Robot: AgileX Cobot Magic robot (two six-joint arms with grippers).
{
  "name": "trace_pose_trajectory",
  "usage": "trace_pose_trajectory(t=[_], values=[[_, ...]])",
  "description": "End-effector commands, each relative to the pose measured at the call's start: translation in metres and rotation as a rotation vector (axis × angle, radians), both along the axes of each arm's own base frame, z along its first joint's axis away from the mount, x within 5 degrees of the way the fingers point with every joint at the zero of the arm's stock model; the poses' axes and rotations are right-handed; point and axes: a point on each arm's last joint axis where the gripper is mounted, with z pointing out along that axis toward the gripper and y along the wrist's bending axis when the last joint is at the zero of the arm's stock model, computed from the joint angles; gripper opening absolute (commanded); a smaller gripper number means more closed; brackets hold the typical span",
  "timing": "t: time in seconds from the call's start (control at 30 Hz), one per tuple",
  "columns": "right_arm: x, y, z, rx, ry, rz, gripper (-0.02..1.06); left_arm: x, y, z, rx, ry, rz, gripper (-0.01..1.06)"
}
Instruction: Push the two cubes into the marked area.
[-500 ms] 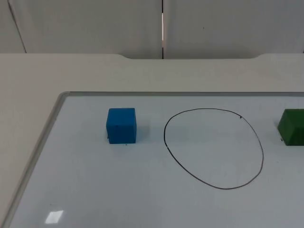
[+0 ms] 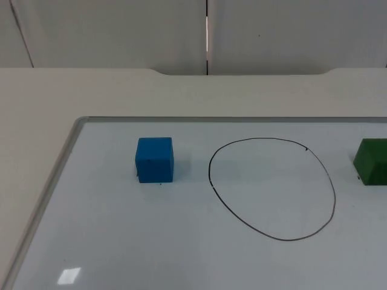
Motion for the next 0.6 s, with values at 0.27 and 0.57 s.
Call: trace_pose_trajectory(t=[0.27, 0.57], values=[[0.001, 0.000, -0.001, -0.004, -0.005, -0.002, 1.05, 0.024, -0.001, 0.006, -0.024, 0.010, -0.006, 1.05], [0.001, 0.000, -0.001, -0.004, -0.005, -0.002, 1.05, 0.053, -0.001, 0.015, -0.028, 0.060, -0.005, 0.78]])
